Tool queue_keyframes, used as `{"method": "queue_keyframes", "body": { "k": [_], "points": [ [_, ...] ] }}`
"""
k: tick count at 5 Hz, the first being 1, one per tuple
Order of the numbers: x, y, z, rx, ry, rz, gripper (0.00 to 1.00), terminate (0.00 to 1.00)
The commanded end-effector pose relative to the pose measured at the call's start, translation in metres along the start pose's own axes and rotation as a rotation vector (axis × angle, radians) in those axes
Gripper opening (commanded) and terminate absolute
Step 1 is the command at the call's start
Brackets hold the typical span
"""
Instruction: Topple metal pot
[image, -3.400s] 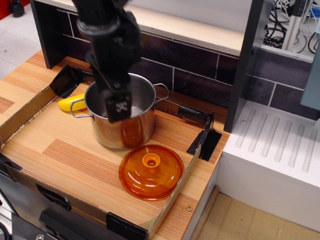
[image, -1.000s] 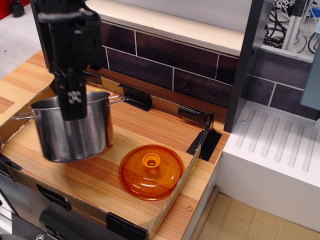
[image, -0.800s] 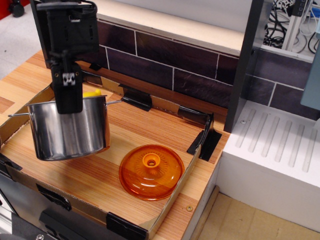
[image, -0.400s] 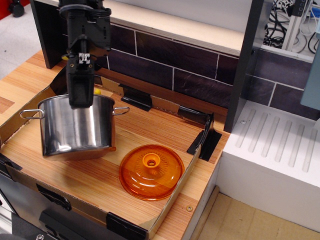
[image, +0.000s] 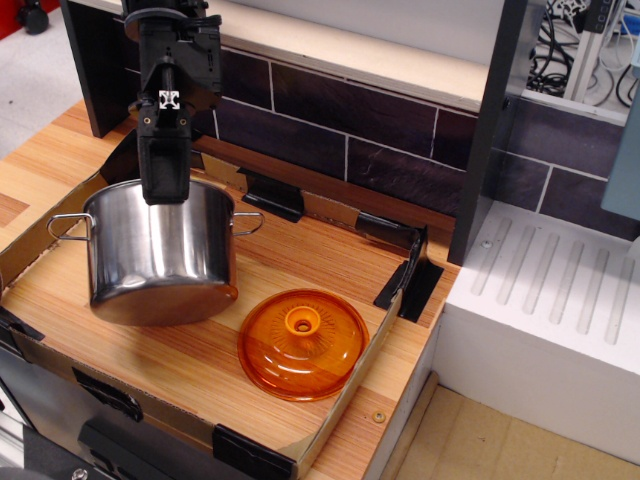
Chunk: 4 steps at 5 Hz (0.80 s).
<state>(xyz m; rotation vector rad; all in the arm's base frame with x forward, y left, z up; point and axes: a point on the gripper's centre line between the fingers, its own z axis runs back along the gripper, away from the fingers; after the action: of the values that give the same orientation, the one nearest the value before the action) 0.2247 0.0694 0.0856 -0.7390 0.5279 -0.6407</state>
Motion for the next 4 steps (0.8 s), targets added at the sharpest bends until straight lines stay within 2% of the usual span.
{"method": "queue_keyframes", "body": {
  "k": [1,2,4],
  "points": [
    [-0.002,0.003,0.017,0.456,-0.094,-0.009,1.00,0.00],
    [-0.003,0.005,0.018,0.630,-0.162,0.005,1.00,0.00],
    [-0.013,-0.022,0.038,0.952,-0.402,0.030,1.00,0.00]
  ]
}}
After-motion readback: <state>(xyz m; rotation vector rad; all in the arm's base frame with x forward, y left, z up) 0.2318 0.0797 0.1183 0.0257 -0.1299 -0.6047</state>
